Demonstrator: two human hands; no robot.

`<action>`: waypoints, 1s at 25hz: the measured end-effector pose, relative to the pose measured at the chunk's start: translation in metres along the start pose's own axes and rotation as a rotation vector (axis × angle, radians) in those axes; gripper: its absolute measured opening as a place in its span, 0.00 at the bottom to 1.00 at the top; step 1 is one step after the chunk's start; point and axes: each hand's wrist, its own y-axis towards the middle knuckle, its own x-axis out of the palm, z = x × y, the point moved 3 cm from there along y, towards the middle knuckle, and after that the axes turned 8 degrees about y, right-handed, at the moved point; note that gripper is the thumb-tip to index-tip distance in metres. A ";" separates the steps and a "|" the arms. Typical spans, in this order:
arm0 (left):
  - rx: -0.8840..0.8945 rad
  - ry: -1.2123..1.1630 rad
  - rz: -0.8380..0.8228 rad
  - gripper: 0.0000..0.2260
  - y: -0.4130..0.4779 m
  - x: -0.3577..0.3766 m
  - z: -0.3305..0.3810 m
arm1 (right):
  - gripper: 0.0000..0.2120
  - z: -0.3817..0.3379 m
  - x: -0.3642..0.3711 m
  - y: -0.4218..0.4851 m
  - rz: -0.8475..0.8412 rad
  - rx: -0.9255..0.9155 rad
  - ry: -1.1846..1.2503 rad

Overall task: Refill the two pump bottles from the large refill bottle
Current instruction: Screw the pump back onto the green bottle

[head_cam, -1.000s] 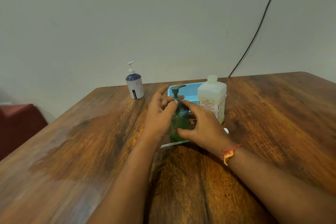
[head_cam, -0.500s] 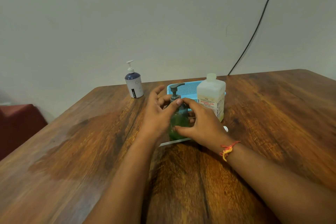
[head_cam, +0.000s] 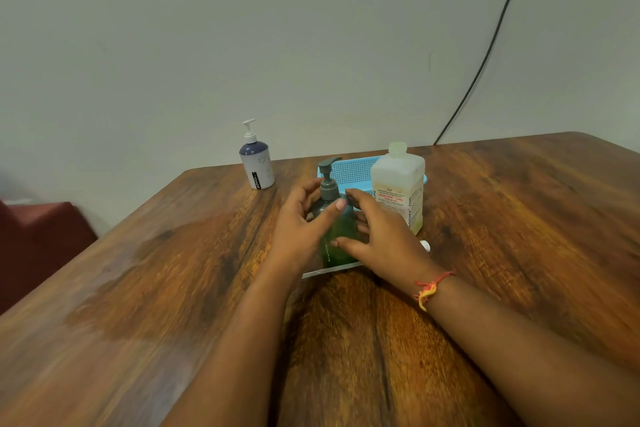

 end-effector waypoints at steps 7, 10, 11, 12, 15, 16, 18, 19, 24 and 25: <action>-0.037 0.178 0.038 0.23 -0.003 -0.003 -0.007 | 0.35 0.003 -0.007 -0.001 0.014 -0.038 -0.007; 0.011 0.140 0.168 0.20 -0.007 -0.006 0.003 | 0.30 -0.005 -0.016 -0.005 0.084 -0.108 -0.067; 0.028 0.114 0.227 0.19 -0.006 -0.008 0.009 | 0.27 -0.008 -0.021 -0.006 0.147 -0.141 -0.089; 0.043 0.089 0.282 0.19 -0.003 -0.011 0.015 | 0.24 -0.011 -0.027 -0.008 0.223 -0.177 -0.110; 0.096 0.036 0.397 0.21 0.013 -0.019 0.036 | 0.18 -0.017 -0.042 -0.012 0.440 -0.258 -0.177; 0.107 0.034 0.420 0.22 0.022 -0.021 0.042 | 0.19 -0.017 -0.044 -0.013 0.493 -0.262 -0.198; 0.118 0.049 0.433 0.22 0.042 -0.020 0.052 | 0.21 -0.016 -0.046 -0.012 0.573 -0.241 -0.249; 0.119 0.078 0.428 0.22 0.053 -0.017 0.053 | 0.23 -0.014 -0.047 -0.012 0.603 -0.226 -0.283; 0.047 0.238 0.347 0.22 0.100 0.008 0.021 | 0.32 -0.005 -0.055 -0.012 0.722 -0.163 -0.364; 0.028 0.271 0.336 0.22 0.107 0.012 0.011 | 0.34 -0.003 -0.055 -0.012 0.728 -0.139 -0.371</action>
